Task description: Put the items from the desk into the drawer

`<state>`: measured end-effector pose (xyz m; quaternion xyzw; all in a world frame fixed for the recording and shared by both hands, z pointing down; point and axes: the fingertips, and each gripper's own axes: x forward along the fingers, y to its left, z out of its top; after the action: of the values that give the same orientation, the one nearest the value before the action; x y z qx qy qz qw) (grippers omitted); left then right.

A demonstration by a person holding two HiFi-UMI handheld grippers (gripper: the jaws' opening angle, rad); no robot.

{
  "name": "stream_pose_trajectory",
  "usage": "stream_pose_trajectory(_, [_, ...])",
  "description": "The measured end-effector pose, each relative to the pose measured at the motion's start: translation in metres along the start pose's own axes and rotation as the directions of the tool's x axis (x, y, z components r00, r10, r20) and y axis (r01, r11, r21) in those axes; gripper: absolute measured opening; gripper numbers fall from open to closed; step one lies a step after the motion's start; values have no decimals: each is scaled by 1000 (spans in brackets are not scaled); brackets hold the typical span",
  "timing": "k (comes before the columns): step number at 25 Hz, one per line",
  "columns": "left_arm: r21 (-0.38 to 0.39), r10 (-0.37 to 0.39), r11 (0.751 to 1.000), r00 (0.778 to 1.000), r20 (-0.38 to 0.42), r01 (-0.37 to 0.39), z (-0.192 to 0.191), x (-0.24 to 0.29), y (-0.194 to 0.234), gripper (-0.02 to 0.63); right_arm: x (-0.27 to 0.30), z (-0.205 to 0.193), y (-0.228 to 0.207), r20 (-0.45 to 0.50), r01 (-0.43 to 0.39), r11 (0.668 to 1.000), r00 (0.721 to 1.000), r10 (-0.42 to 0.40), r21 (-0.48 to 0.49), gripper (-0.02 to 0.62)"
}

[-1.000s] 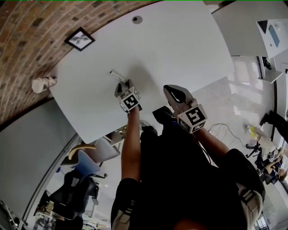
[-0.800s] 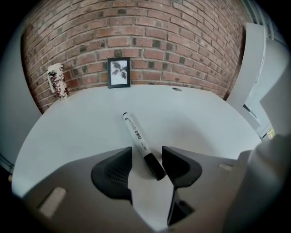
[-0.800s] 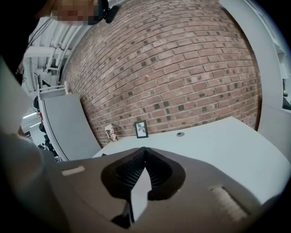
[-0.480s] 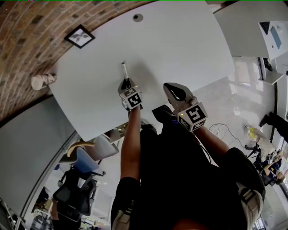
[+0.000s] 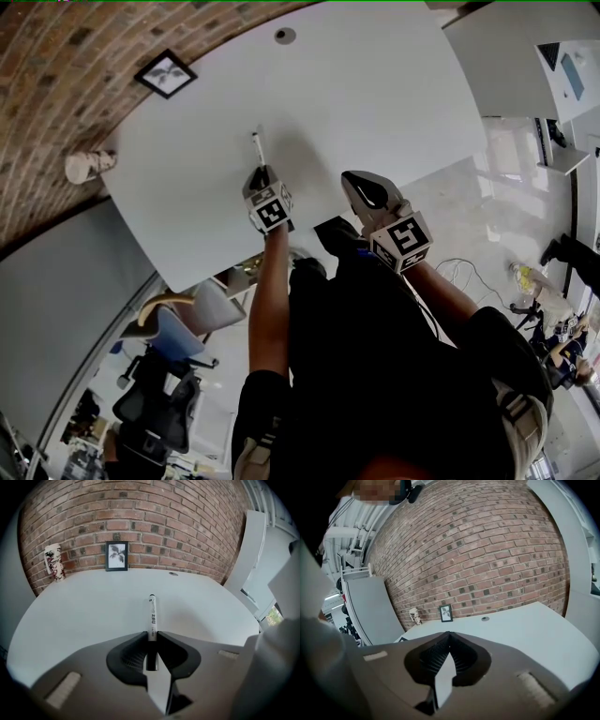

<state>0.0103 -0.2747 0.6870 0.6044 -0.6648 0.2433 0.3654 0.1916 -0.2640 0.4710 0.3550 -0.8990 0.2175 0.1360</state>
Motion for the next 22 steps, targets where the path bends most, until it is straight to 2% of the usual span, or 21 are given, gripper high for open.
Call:
stream_pose_trajectory(10, [-36, -11, 999, 996, 87, 15, 4, -42, 14, 84, 1, -4, 31, -4, -47, 998, 999, 47, -49, 3])
stream_pose_trajectory(22, [-129, 34, 992, 978, 205, -8, -19, -141, 72, 84, 5, -13, 121, -28, -164, 978, 986, 162, -131, 3])
